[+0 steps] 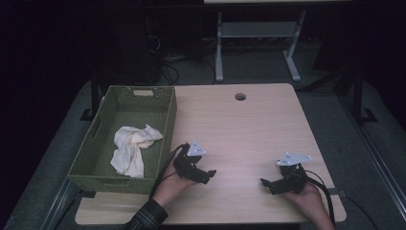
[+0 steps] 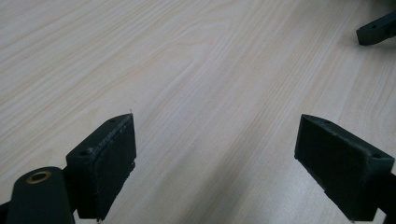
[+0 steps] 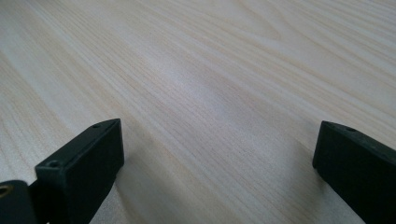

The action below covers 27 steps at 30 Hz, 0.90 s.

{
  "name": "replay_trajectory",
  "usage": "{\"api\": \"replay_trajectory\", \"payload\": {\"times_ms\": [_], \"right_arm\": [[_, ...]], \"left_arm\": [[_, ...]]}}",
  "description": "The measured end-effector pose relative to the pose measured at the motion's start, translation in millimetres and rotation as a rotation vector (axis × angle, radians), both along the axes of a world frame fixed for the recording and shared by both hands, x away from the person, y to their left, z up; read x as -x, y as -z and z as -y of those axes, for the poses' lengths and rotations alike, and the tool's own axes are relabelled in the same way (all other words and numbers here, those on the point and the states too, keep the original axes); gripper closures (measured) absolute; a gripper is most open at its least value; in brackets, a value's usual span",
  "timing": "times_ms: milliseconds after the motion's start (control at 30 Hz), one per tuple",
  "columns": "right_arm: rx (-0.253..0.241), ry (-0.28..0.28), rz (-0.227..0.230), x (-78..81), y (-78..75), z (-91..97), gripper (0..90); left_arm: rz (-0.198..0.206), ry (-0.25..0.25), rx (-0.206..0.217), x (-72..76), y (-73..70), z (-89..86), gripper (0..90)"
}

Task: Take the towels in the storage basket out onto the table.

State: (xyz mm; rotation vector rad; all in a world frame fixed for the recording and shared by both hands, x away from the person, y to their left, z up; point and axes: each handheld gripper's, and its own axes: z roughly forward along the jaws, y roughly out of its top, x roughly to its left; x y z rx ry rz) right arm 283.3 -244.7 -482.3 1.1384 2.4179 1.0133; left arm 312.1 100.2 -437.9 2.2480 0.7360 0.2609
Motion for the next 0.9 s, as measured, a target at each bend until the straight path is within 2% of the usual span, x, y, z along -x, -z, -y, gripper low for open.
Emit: {"api": "replay_trajectory", "payload": {"times_ms": [400, 767, 900], "right_arm": [[0.000, 0.000, 0.001, 0.0, 0.0, 0.0, 1.6], [0.000, 0.000, 0.000, 0.0, 0.0, 0.0, 1.6], [0.000, 0.000, 0.000, 0.0, 0.0, 0.0, 1.6]], "left_arm": [[0.016, -0.009, -0.009, -0.9, -15.0, 2.0, 12.4], [0.026, -0.004, -0.014, -5.0, -34.2, 4.5, 12.3], [0.028, -0.005, -0.003, -6.6, -40.3, 3.7, 12.3]]}}
